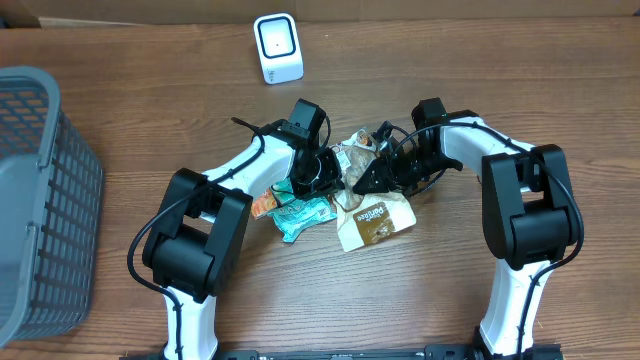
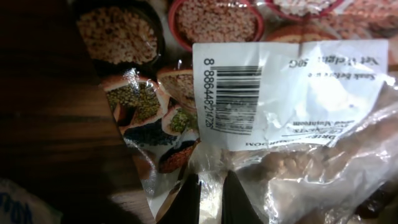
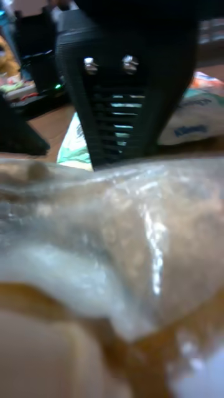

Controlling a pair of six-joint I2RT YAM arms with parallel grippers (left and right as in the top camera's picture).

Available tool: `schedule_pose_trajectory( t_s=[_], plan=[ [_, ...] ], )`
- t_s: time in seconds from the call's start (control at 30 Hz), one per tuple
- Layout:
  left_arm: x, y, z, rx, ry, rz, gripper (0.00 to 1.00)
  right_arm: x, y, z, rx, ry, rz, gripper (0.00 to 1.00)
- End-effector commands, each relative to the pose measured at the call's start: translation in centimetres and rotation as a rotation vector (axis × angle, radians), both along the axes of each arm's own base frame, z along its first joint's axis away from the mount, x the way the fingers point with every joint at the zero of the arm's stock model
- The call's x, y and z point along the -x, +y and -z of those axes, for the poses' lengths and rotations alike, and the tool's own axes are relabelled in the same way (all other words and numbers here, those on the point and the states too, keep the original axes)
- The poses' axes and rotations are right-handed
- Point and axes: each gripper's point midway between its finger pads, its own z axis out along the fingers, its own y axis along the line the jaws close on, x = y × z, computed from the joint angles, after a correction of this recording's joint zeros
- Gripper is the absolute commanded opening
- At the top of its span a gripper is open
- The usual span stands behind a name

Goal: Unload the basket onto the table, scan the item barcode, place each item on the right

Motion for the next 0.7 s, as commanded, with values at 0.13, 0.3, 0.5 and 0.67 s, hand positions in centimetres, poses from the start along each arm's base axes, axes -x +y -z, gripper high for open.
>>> schedule_pose_trajectory(
  t_s=[0.13,0.3,0.5,0.67],
  plan=[
    [0.2,1.1,2.3,-0.066,0.031,-0.025,0.04,0.8,0.3,-0.1,-0.007,0.068,0.019,0.28],
    [0.2,1.1,2.3,-0.066,0.031,-0.025,0.04,1.1,0.0,-0.1,-0.002,0.095,0.026,0.29],
    [0.2,1.1,2.3,-0.066,0.031,-0.025,0.04,1.8,-0.9,0.7,0.071,0.119,0.019,0.44],
    [0.2,1.1,2.3,-0.066,0.031,-0.025,0.04,2.6,-2.3,1.8,0.181,0.139,0.005,0.49]
  ],
)
